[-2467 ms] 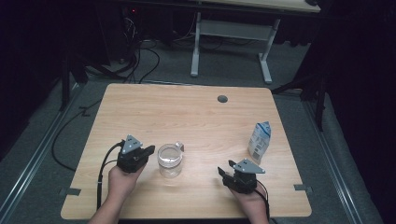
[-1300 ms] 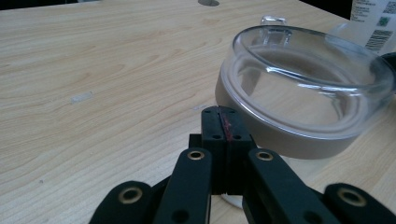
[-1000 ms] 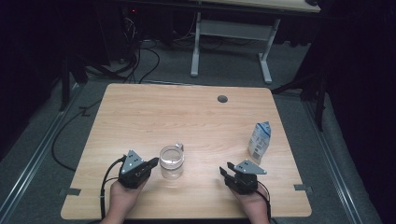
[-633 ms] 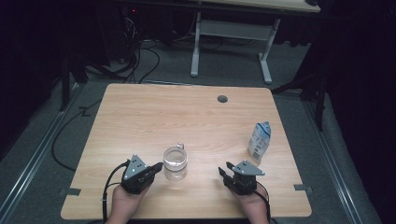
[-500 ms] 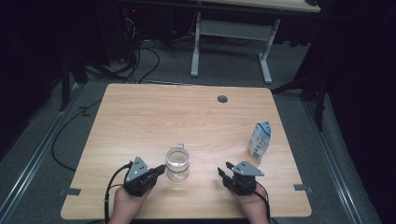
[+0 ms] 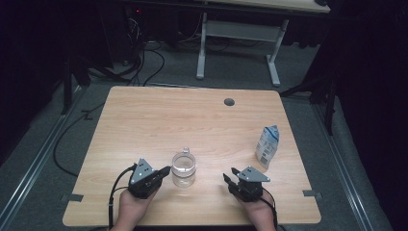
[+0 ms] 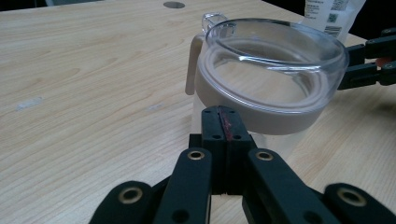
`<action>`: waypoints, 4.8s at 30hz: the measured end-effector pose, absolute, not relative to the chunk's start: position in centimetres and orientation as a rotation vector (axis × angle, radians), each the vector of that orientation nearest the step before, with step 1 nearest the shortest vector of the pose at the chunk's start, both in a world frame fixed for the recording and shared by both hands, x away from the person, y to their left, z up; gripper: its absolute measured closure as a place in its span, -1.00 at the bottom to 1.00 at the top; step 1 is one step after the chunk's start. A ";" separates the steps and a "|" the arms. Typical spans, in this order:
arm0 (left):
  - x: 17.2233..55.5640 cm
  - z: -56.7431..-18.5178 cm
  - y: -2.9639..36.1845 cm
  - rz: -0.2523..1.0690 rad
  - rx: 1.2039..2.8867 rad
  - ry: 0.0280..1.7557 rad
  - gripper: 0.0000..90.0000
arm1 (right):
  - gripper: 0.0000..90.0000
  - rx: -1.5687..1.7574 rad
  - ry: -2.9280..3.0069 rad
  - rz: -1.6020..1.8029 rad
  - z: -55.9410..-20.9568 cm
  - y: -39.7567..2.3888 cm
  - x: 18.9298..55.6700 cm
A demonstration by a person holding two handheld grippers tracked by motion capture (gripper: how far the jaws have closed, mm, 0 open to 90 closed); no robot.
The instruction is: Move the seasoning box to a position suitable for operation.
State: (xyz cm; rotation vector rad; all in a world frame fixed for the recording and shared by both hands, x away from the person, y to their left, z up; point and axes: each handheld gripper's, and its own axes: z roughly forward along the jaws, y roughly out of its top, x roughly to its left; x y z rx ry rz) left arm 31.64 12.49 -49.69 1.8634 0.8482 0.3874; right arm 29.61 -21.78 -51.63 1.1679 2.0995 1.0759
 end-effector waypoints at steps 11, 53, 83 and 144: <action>30.8 -49.6 11.5 0.340 1.882 0.796 1.00 | 0.31 1.173 2.094 1.075 -51.6 -22.0 29.4; 31.0 -49.8 6.3 0.233 1.909 0.646 1.00 | 0.31 1.227 2.051 1.061 -51.6 -23.5 27.5; 32.3 -49.8 12.9 0.319 1.811 0.848 0.95 | 0.38 1.162 2.083 1.126 -51.0 -21.3 30.5; 38.1 -46.2 6.2 0.414 1.838 0.806 1.00 | 1.00 1.112 2.095 1.199 -49.0 -19.4 30.9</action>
